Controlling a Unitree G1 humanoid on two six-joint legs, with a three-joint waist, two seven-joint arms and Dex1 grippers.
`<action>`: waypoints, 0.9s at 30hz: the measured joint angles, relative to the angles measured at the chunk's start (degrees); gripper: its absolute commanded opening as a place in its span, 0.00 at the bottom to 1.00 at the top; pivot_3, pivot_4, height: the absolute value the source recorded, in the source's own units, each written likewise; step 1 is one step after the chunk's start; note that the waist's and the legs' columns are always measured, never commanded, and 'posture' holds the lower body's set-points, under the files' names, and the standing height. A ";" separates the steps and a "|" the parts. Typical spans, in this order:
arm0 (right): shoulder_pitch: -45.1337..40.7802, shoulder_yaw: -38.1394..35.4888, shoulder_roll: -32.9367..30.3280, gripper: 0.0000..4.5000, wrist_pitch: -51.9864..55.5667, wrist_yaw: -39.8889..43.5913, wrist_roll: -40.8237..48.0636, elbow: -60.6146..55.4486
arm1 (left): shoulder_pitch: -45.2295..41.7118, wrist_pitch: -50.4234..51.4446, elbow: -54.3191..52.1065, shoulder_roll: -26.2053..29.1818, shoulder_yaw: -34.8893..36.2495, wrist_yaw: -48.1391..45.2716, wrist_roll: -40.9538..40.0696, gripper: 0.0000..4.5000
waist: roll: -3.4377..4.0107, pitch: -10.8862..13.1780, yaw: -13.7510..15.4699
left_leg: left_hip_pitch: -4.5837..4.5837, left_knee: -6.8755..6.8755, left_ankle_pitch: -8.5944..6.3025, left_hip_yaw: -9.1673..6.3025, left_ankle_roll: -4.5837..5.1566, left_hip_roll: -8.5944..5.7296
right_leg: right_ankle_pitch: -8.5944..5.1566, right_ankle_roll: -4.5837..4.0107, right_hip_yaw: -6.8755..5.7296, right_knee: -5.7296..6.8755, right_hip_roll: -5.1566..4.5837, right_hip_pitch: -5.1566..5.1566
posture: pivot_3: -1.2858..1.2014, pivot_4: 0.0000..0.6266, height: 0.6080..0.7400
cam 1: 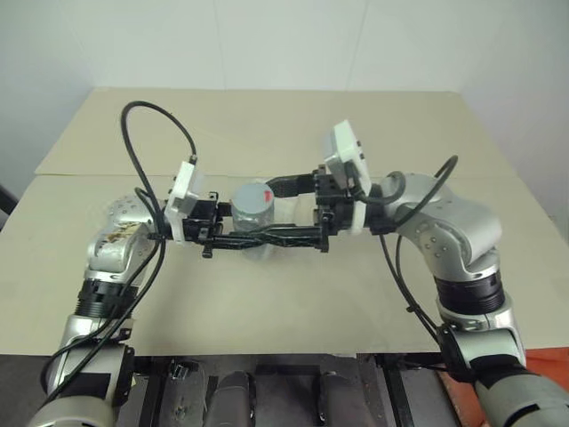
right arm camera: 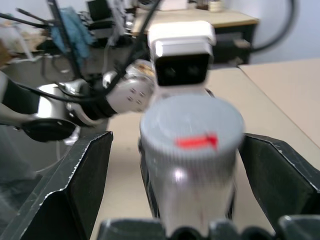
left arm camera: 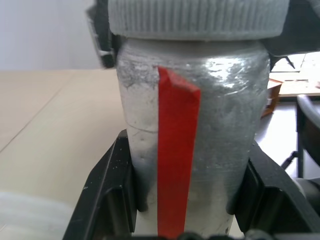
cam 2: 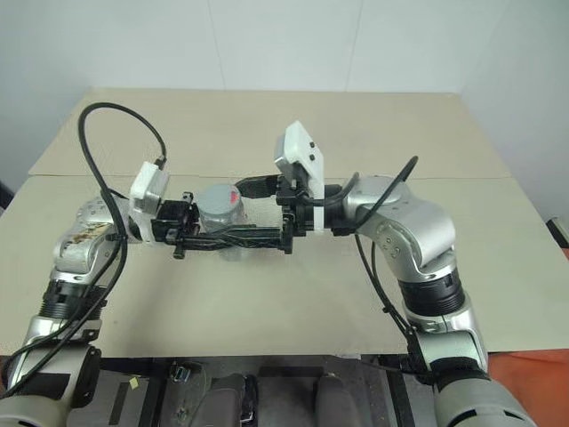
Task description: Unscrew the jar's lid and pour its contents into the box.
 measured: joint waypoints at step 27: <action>-2.82 2.05 14.37 1.00 9.44 -39.09 -7.00 -8.63 | 5.87 -1.44 -7.56 -7.86 1.57 26.08 4.50 0.46 | 0.00 0.00 -0.15 | 0.01 0.00 0.01 -0.08 -0.01 -0.02 | 0.00 0.00 0.01 0.41 -0.02 -0.03 | 0.52 0.24 1.00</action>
